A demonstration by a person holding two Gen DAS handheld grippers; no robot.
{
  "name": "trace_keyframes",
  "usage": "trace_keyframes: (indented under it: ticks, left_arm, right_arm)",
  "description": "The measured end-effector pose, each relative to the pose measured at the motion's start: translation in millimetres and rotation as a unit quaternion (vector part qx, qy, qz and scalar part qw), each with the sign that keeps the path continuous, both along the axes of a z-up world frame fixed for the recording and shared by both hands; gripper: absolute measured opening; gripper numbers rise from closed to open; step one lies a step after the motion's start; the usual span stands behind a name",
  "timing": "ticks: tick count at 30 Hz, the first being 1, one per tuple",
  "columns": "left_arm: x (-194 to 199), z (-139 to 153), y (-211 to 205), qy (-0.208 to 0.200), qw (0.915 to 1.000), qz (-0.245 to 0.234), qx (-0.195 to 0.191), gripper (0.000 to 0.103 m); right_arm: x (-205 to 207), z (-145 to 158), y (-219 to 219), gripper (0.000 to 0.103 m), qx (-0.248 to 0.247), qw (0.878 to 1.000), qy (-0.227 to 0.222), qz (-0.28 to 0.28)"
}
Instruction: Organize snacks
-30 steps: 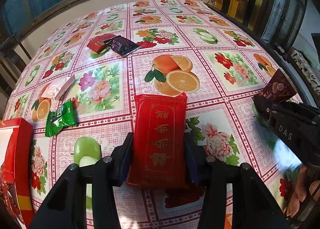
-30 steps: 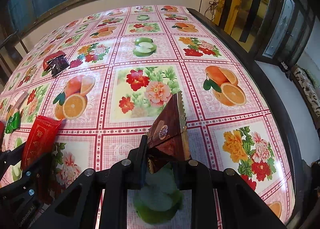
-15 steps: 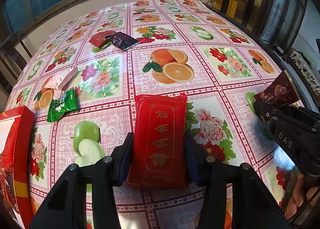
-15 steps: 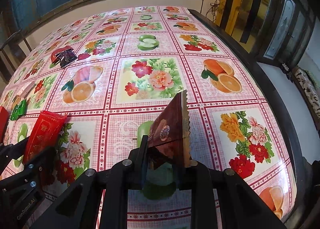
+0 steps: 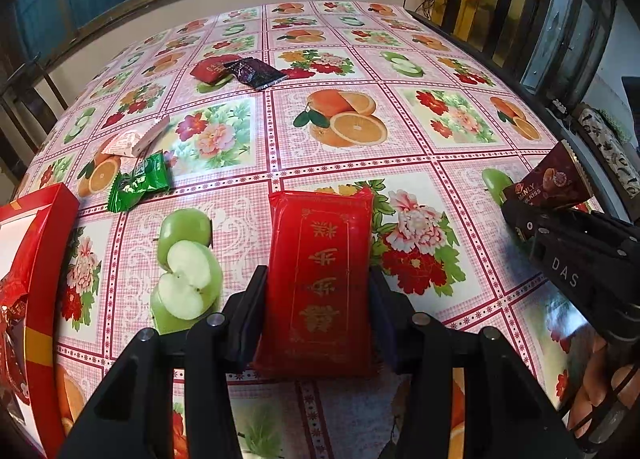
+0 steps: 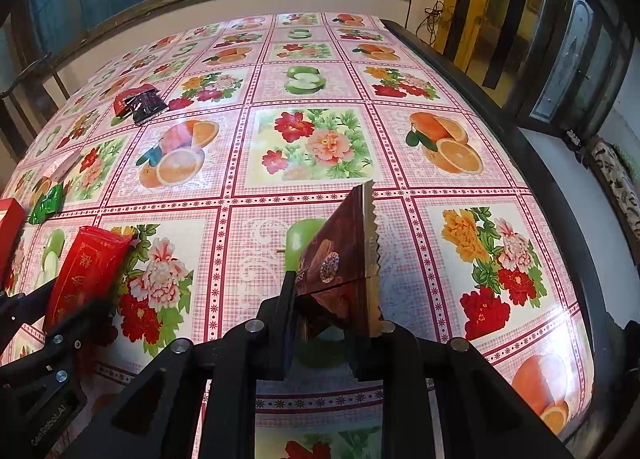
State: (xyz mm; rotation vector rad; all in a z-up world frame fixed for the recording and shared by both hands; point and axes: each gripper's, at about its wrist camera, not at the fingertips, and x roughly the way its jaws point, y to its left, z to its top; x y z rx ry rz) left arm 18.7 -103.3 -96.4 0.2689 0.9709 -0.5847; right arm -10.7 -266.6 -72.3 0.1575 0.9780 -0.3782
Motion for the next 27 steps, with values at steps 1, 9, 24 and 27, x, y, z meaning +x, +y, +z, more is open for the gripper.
trace_keyframes:
  ticks: [1, 9, 24, 27]
  left_arm:
    - [-0.8, 0.1, 1.8, 0.0, 1.0, 0.001, -0.002, 0.047]
    - [-3.5, 0.2, 14.4, 0.0, 0.9999, 0.012, -0.007, 0.047]
    - [-10.1, 0.3, 37.4, -0.009, 0.9994, 0.03, -0.012, 0.046]
    - [-16.3, 1.4, 44.2, -0.008, 0.9994, 0.03, -0.017, 0.046]
  right_arm:
    - [-0.1, 0.0, 0.3, 0.021, 0.0, 1.0, 0.0, 0.001]
    - [-1.8, 0.1, 7.9, 0.021, -0.001, 1.0, -0.001, 0.008]
    - [-5.4, -0.8, 18.0, 0.021, 0.0, 1.0, -0.007, 0.019]
    - [-9.1, -0.8, 22.5, 0.021, 0.001, 1.0, -0.009, 0.03]
